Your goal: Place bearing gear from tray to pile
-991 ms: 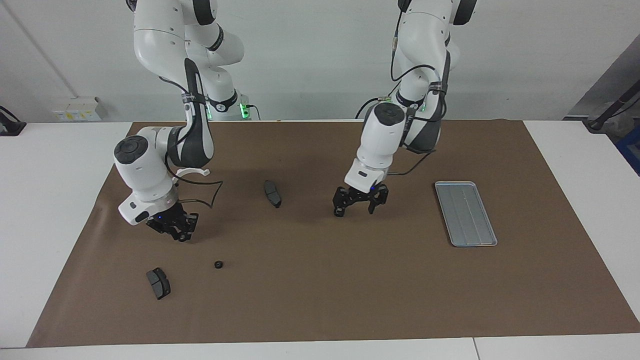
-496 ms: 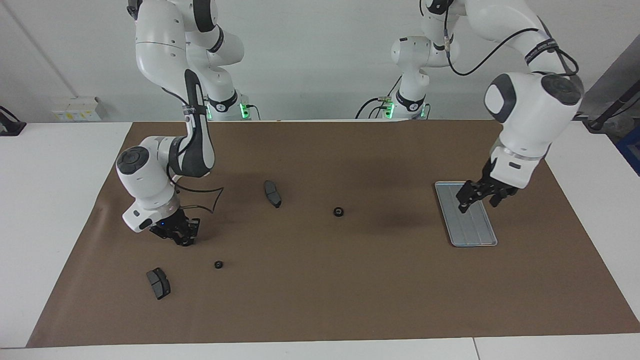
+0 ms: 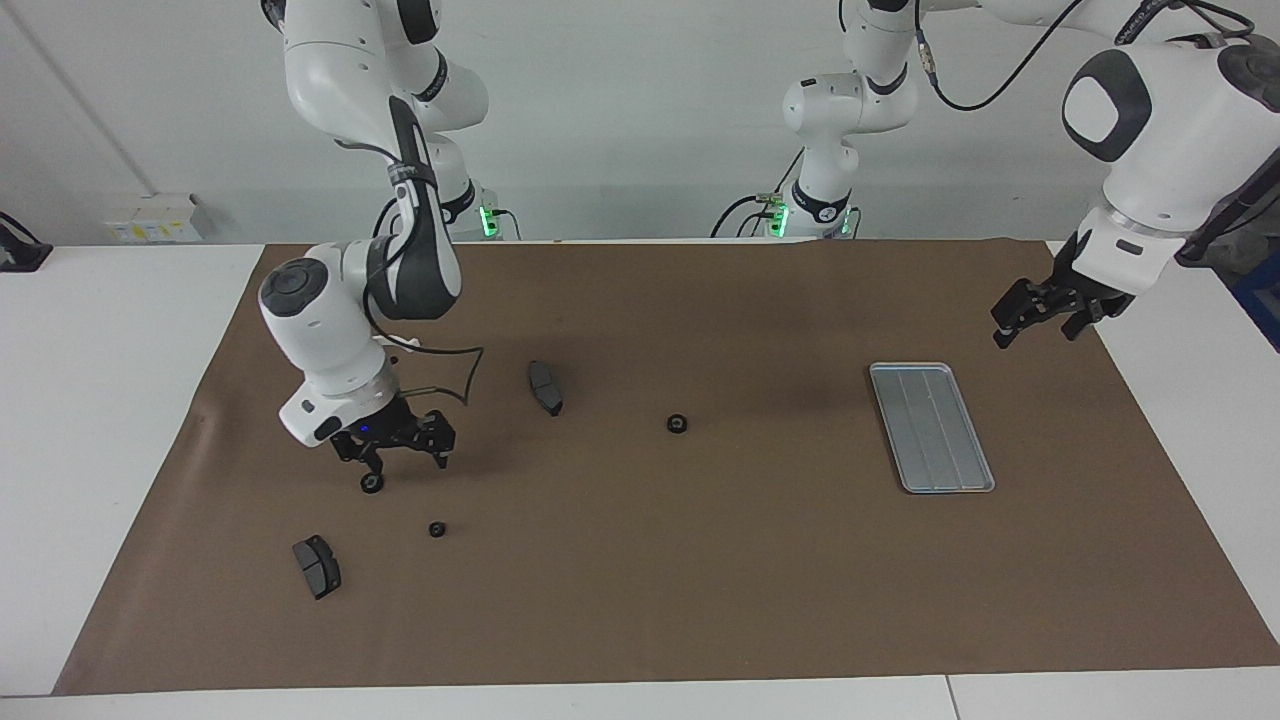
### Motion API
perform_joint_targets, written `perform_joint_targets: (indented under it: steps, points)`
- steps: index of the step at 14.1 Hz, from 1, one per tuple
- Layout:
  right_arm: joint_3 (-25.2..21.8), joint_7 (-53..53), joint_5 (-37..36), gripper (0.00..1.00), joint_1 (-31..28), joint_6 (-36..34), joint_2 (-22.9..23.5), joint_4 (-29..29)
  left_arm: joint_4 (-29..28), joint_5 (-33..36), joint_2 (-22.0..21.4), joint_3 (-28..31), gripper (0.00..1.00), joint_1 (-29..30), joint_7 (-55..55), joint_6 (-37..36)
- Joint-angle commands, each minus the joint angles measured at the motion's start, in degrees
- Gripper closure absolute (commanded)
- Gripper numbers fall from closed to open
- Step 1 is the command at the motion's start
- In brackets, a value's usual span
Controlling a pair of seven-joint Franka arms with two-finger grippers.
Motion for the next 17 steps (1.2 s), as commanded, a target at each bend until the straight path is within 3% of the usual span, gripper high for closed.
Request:
perform_joint_targets:
  steps: [1,4,9,11,17]
  points:
    - [6.79,15.57,-6.85,0.00,1.54,-1.59,0.78,3.45,-1.84,1.14,-1.85,-0.39,0.00,-0.96,0.35,-1.63]
    - [16.46,31.59,-16.28,0.00,1.99,-2.29,3.58,7.66,-5.27,1.05,-3.86,-0.57,0.00,-0.97,-0.09,-1.72]
    - [29.82,55.67,-37.44,0.00,4.36,-7.65,16.93,17.16,-5.98,1.05,-4.13,-0.57,0.00,-1.32,0.08,-0.93]
    - [32.03,60.44,-38.98,0.00,4.63,-7.39,18.44,17.08,-5.90,1.05,-4.22,-0.57,0.00,-1.32,-0.09,-1.45]
    - [32.22,60.72,-38.98,0.00,5.68,-0.36,19.50,11.81,-5.81,1.05,-4.57,-0.48,0.00,-1.23,0.00,-1.28]
